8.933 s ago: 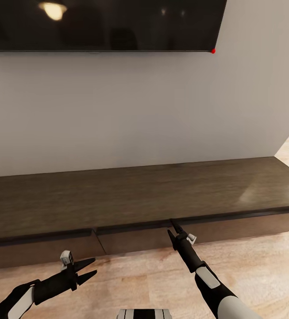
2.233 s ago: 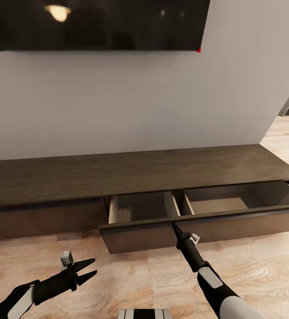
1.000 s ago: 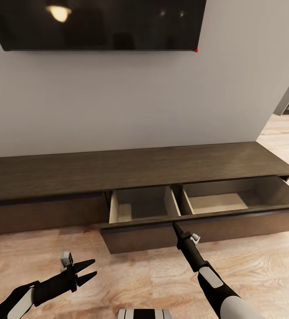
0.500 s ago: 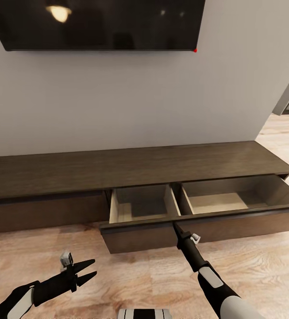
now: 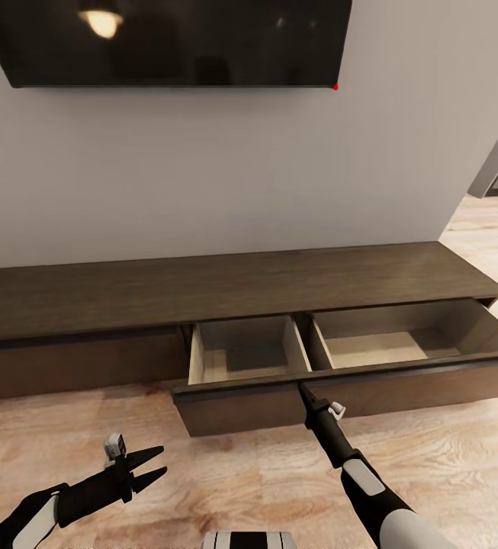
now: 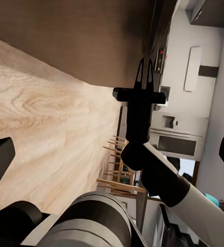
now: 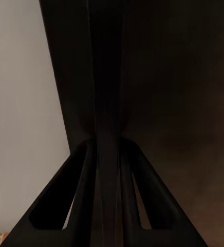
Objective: Place each of the two pumpkins and all three candles from the living room inside a cabinet in the living room (use any cabinet), then make sure every cabinet is closed, and position the cauldron so it is next to a table in the living room.
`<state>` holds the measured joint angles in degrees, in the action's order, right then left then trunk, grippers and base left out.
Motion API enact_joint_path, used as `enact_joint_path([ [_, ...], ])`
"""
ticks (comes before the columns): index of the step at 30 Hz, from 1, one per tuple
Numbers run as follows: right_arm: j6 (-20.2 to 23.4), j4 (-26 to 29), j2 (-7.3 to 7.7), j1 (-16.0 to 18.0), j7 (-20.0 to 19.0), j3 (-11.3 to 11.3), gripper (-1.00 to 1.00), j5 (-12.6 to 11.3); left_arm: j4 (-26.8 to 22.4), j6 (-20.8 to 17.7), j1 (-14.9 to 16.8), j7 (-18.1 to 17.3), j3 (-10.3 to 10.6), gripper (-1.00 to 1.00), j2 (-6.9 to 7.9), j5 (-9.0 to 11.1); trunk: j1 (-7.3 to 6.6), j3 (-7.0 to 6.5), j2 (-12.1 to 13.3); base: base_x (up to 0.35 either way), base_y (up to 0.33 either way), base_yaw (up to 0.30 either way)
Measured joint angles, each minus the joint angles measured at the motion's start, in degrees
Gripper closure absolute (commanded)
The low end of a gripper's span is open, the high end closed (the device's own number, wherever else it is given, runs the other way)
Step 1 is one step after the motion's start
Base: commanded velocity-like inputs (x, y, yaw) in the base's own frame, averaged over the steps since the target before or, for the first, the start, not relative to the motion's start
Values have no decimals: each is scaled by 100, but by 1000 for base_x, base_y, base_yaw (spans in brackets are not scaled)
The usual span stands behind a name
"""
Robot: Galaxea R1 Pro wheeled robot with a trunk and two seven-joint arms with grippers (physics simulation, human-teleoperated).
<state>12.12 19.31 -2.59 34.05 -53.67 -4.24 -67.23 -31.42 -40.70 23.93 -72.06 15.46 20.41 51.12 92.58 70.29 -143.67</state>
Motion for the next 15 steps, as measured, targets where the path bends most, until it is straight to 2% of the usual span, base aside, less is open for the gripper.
enact_joint_path([
  [15, -1, -1, 17, -2, -17, 15, 100, 15, 0, 0, 0, 0, 0, -100, -8, 0, 0, 0, 0, -32, 0, 0],
])
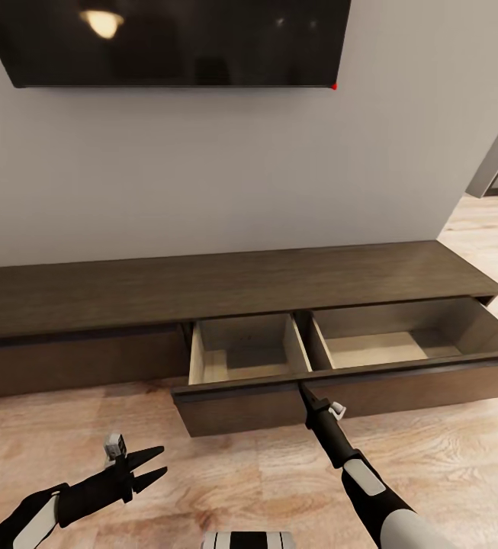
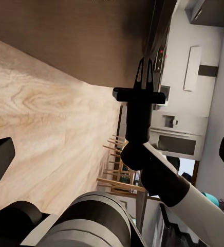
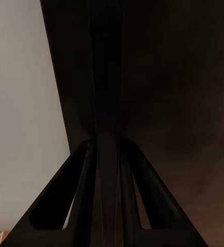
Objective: Place each of the two pumpkins and all three candles from the living room inside a cabinet in the living room (use any cabinet), then make sure every cabinet is closed, and position the cauldron so it is next to a table in the living room.
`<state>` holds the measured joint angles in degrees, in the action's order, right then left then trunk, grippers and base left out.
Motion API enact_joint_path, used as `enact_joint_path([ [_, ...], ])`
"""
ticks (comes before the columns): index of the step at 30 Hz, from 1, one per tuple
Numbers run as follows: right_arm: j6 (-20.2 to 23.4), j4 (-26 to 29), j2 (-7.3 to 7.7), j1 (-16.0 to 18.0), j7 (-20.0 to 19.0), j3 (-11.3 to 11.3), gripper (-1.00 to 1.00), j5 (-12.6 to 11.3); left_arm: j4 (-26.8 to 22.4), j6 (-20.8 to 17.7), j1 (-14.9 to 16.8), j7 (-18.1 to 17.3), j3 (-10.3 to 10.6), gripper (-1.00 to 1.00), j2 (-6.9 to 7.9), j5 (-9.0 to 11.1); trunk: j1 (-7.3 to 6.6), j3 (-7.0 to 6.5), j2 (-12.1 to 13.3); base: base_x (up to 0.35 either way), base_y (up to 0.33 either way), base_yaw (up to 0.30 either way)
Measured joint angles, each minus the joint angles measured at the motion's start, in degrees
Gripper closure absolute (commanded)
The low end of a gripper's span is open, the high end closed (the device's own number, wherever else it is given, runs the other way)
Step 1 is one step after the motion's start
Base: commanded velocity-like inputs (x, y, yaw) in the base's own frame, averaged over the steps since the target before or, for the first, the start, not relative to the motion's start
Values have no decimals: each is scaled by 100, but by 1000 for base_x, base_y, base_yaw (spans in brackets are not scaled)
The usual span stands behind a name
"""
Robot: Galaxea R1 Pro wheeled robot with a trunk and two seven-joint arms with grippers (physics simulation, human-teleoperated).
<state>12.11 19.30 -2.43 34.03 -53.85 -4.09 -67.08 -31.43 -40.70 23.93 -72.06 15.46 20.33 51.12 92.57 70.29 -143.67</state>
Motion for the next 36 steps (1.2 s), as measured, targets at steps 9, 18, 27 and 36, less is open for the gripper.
enact_joint_path([
  [9, 0, 0, 2, 1, 3, -7, 100, -4, 0, 0, 0, 0, 0, -100, 1, 0, 0, 0, 0, -53, 0, 0],
  [18, 1, 2, -8, 3, 18, -26, 100, -19, 0, 0, 0, 0, 0, -100, 2, 0, 1, -1, 0, -33, 0, 0],
  [27, 0, 0, 10, 0, -4, -6, 100, 1, 0, 0, 0, 0, 0, -100, 9, 0, 0, 0, 0, -21, 0, 0],
  [36, 0, 1, 8, 2, 4, -16, 100, -8, 0, 0, 0, 0, 0, -100, 9, 0, 1, 0, 0, -43, 0, 0],
])
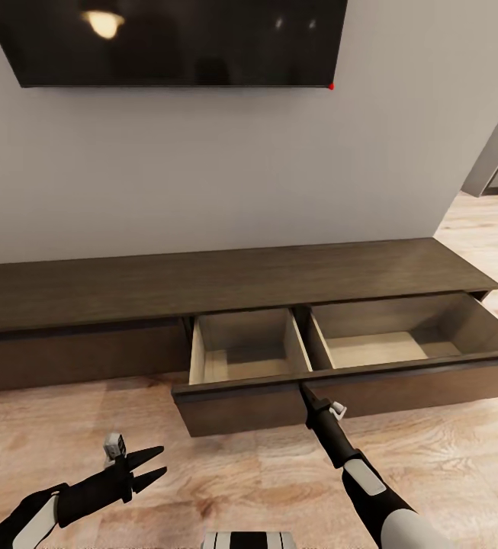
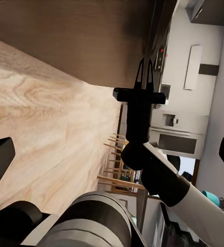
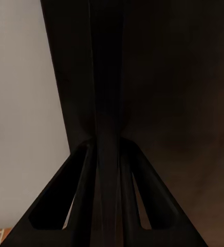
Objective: Place each of the two pumpkins and all three candles from the living room inside a cabinet in the living room (use any cabinet), then make sure every cabinet is closed, and position the cauldron so it is next to a table in the living room.
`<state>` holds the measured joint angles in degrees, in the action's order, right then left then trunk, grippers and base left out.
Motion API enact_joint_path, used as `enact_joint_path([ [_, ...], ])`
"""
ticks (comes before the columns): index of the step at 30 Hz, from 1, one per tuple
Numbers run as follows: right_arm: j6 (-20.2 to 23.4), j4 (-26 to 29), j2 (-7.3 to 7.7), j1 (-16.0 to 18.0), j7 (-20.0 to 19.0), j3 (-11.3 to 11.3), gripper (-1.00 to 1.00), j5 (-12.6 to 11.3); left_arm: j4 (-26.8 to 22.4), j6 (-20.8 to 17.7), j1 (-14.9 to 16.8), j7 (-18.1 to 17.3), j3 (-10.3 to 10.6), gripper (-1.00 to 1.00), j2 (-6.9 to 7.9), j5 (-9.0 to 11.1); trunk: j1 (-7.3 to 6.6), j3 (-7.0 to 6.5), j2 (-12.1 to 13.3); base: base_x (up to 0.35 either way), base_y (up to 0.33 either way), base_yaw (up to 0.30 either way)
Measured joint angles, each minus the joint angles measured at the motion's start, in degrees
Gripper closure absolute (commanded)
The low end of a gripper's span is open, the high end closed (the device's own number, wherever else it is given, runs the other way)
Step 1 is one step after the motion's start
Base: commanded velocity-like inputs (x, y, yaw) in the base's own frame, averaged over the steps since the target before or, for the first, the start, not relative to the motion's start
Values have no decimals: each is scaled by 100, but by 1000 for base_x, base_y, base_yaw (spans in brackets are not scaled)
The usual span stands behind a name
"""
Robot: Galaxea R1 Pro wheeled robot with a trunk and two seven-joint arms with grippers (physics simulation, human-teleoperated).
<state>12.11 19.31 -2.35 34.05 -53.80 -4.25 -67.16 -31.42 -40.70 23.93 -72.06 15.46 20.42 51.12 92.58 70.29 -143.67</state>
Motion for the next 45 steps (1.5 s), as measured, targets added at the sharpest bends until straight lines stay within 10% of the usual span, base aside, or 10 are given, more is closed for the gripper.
enact_joint_path([
  [45, 0, 9, 19, 0, 3, -2, 100, 10, 0, 0, 0, 0, 0, -100, 0, 0, 0, 0, 0, -31, 0, 0],
])
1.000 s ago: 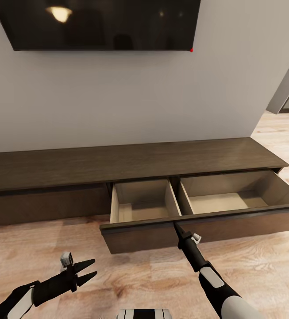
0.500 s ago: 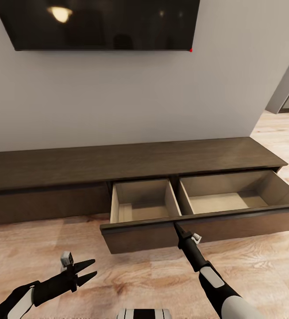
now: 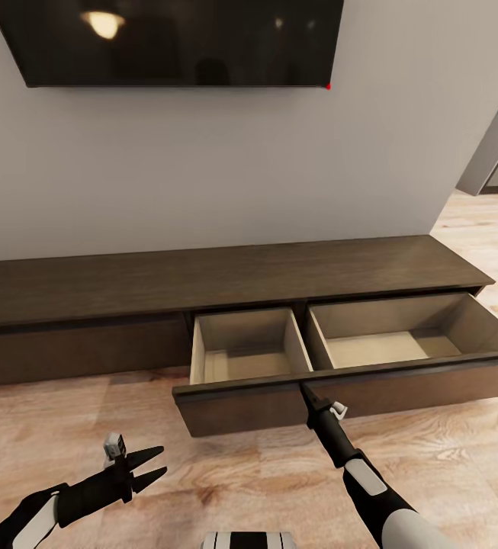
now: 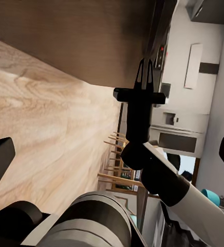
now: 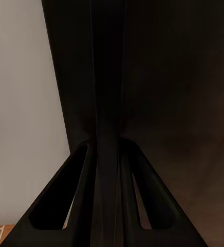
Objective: Place each of the two pumpkins and all three candles from the living room inside a cabinet in the living room (use any cabinet), then make sure every cabinet is closed, and position the cauldron so it is next to a table in the living room.
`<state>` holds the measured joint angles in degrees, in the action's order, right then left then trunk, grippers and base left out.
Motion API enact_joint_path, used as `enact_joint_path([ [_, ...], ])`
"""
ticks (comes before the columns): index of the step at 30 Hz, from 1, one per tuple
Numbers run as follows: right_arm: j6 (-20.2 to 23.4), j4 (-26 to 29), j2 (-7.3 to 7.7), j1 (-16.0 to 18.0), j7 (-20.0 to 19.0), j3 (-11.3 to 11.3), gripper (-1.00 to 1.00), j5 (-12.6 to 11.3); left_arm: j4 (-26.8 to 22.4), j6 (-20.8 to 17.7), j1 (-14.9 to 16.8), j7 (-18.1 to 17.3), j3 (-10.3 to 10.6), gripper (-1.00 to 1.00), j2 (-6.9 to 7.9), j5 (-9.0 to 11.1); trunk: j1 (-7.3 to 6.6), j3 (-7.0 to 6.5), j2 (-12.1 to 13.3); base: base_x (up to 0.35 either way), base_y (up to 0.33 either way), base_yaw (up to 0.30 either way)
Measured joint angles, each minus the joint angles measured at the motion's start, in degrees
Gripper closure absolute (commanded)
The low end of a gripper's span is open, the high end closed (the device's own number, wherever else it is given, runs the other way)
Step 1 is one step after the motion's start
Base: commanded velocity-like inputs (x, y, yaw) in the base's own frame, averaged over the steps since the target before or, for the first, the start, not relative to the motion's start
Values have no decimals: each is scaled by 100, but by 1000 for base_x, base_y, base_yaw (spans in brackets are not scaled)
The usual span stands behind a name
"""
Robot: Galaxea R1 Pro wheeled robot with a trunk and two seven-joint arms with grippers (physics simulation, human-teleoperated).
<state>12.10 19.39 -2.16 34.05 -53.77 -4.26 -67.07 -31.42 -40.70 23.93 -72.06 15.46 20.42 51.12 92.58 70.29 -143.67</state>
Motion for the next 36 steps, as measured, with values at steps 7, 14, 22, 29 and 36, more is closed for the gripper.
enact_joint_path([
  [7, -1, -1, 7, -2, -10, 11, 100, 9, 0, 0, 0, 0, 0, -100, 0, 0, 0, 0, 0, -5, 0, 0],
  [14, 0, 0, -2, 0, 3, -3, 100, -4, 0, 0, 0, 0, 0, -100, 0, 0, 0, 0, 0, -20, 0, 0],
  [22, -1, -1, 7, -1, -9, 10, 100, 6, 0, 0, 0, 0, 0, -100, 0, 0, 0, 0, 0, -6, 0, 0],
  [29, -1, -1, 8, -1, -11, 10, 100, 11, 0, 0, 0, 0, 0, -100, -4, 0, 0, 0, 0, 0, 0, 0],
  [36, 2, 2, -76, 35, 116, -168, 100, -5, 2, 2, 1, 0, 1, -100, -9, 0, 0, -2, 0, -44, 0, 0],
])
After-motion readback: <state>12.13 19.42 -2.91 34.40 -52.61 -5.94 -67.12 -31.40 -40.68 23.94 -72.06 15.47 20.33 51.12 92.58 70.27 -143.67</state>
